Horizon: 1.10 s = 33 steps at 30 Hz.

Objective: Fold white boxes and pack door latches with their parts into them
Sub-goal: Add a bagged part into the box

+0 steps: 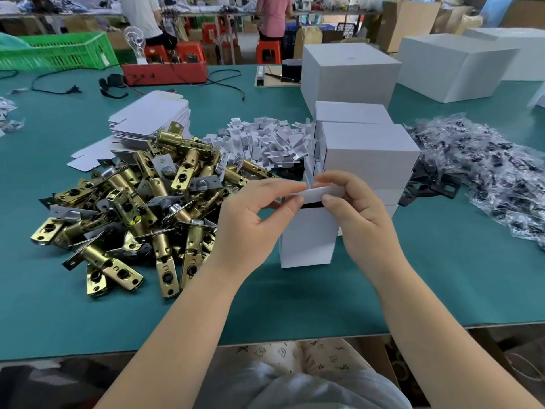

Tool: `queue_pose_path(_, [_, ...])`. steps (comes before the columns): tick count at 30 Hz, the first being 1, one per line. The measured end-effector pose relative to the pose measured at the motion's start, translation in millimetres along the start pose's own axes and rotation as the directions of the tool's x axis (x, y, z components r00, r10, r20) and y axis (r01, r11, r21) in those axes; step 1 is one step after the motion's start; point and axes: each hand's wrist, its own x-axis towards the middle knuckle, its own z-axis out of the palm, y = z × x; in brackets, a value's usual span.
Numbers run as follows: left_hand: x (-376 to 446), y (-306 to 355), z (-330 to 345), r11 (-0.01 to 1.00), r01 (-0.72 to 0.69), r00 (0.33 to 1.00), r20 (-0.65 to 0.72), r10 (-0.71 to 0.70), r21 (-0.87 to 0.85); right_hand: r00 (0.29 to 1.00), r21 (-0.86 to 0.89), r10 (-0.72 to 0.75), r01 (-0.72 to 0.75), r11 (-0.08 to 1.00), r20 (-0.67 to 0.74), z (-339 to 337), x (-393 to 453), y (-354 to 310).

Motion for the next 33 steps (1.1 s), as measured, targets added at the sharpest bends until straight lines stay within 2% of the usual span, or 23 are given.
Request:
queue_pose_path(3, [0.4,-2.5,-0.9,0.996,0.038,0.999,0.015,-0.037,-0.076,1.000,0.004,0.005,-0.005,1.000,0.011,-1.2,1.2,-0.2])
queue_pose_path(8, [-3.3,-7.7,-0.4,0.993,0.061,0.998,0.036,-0.058,-0.099,0.997,-0.037,-0.045,0.048,0.998,0.067,-5.3,-1.4,4.6])
queue_pose_path(13, [-1.8,-7.9,-2.3,0.991,0.084,0.995,0.067,-0.077,-0.101,0.992,-0.080,-0.117,0.121,0.989,0.053,-5.8,-0.1,7.7])
queue_pose_path(17, [0.0,-8.7,-8.3,0.995,0.048,0.992,0.119,-0.038,-0.083,0.976,-0.137,-0.208,0.216,0.967,0.066,-8.1,-0.9,12.6])
queue_pose_path(23, [-2.8,-9.5,-6.9,0.998,-0.061,0.993,0.100,0.061,-0.004,0.919,-0.301,-0.377,0.394,0.868,0.116,-10.8,-1.4,20.6])
queue_pose_path(33, [-7.1,-10.1,-3.2,0.996,-0.073,0.995,0.065,0.070,0.048,0.928,-0.245,-0.358,0.372,0.895,0.101,-10.2,-3.8,27.5])
